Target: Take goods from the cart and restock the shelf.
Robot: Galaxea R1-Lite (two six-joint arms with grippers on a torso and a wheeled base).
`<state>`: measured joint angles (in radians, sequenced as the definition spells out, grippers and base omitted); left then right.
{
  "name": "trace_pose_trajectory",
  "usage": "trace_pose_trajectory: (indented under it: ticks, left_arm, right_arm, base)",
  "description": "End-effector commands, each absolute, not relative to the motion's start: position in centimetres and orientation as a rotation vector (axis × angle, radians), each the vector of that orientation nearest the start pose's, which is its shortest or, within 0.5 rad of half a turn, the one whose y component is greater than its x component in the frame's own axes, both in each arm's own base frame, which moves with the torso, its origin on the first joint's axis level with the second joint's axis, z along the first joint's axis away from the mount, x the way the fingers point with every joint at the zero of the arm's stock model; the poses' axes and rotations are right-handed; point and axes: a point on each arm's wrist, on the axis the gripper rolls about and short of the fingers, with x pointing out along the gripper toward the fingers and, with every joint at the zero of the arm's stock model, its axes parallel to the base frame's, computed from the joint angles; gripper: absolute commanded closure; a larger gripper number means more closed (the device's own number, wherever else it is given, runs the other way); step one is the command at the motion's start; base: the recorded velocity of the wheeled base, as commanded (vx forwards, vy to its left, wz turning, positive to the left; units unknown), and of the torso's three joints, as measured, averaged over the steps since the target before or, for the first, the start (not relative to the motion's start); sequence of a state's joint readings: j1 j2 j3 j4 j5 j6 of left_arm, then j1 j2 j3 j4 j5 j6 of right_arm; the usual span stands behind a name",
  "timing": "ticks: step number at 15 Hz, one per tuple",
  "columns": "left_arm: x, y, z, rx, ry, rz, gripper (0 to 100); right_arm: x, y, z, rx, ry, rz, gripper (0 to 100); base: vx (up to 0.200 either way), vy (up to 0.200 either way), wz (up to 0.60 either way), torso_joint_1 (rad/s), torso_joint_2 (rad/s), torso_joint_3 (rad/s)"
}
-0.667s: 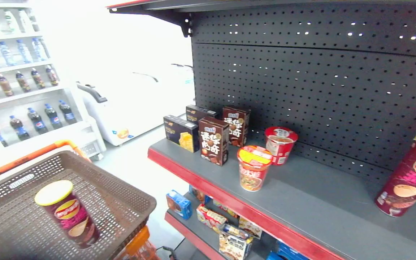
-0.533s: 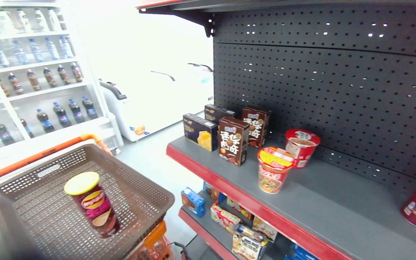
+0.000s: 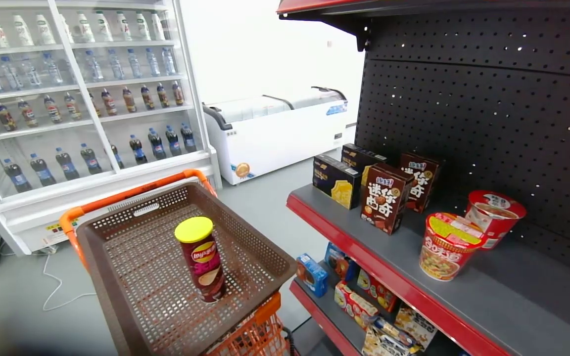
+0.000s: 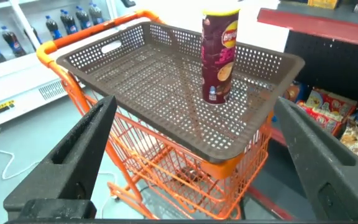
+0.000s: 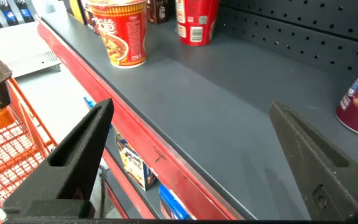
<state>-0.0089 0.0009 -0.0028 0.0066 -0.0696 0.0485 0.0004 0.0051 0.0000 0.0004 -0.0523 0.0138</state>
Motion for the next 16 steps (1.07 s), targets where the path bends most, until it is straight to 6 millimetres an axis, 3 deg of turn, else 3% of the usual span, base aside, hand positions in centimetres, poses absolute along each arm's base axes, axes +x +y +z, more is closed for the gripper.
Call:
trace_pose_trajectory:
  ticks: [1,2,3,4,5,7,8,9,10,11,13,16]
  left_arm:
    - [-2.2,-0.1,7.7,0.047,0.018,-0.071,0]
    - [-2.5,-0.1,9.3,0.085,-0.026,-0.063,0]
    - [-1.3,-0.1,13.4,0.126,0.049,-0.078,0]
    - [0.8,-0.2,13.8,0.092,0.181,-0.105,0]
    - [1.2,-0.2,14.2,0.081,0.144,-0.123,0]
    - [3.8,-0.4,14.1,0.062,0.271,-0.147,0]
    - [4.0,-0.4,14.2,0.057,0.279,-0.147,0]
    - [7.4,-0.6,15.3,-0.015,0.384,-0.158,0]
    - [8.8,-0.9,15.5,-0.032,0.403,-0.171,0]
    - [12.0,-1.1,15.4,-0.068,0.411,-0.168,0]
    - [15.6,-1.3,14.1,-0.06,0.409,-0.165,0]
    - [19.2,-1.7,11.5,-0.059,0.467,-0.17,0]
  right_arm:
    - [-2.2,-0.1,7.6,0.014,0.006,-0.052,0]
    - [-2.2,-0.1,7.6,0.014,0.006,-0.052,0]
    - [-2.2,-0.1,7.5,0.014,0.007,-0.052,0]
    - [-2.2,-0.1,7.6,0.014,0.006,-0.052,0]
    - [-2.2,-0.1,7.6,0.014,0.006,-0.052,0]
    - [-2.2,-0.1,7.6,0.014,0.006,-0.052,0]
    - [-2.2,-0.1,7.6,0.014,0.006,-0.052,0]
    - [-2.2,-0.1,7.6,0.014,0.006,-0.052,0]
    - [-2.2,-0.1,7.6,0.014,0.006,-0.052,0]
    - [-2.2,-0.1,7.6,0.014,0.006,-0.052,0]
    - [-2.2,-0.1,7.6,0.014,0.006,-0.052,0]
    - [-2.2,-0.1,7.6,0.014,0.006,-0.052,0]
  base:
    - [0.0,0.0,0.0,0.0,0.0,0.0]
    - [0.0,0.0,0.0,0.0,0.0,0.0]
    - [0.0,0.0,0.0,0.0,0.0,0.0]
    - [0.0,0.0,0.0,0.0,0.0,0.0]
    - [0.0,0.0,0.0,0.0,0.0,0.0]
    - [0.0,0.0,0.0,0.0,0.0,0.0]
    - [0.0,0.0,0.0,0.0,0.0,0.0]
    - [0.0,0.0,0.0,0.0,0.0,0.0]
    - [0.0,0.0,0.0,0.0,0.0,0.0]
    - [0.0,0.0,0.0,0.0,0.0,0.0]
    - [0.0,0.0,0.0,0.0,0.0,0.0]
    - [0.0,0.0,0.0,0.0,0.0,0.0]
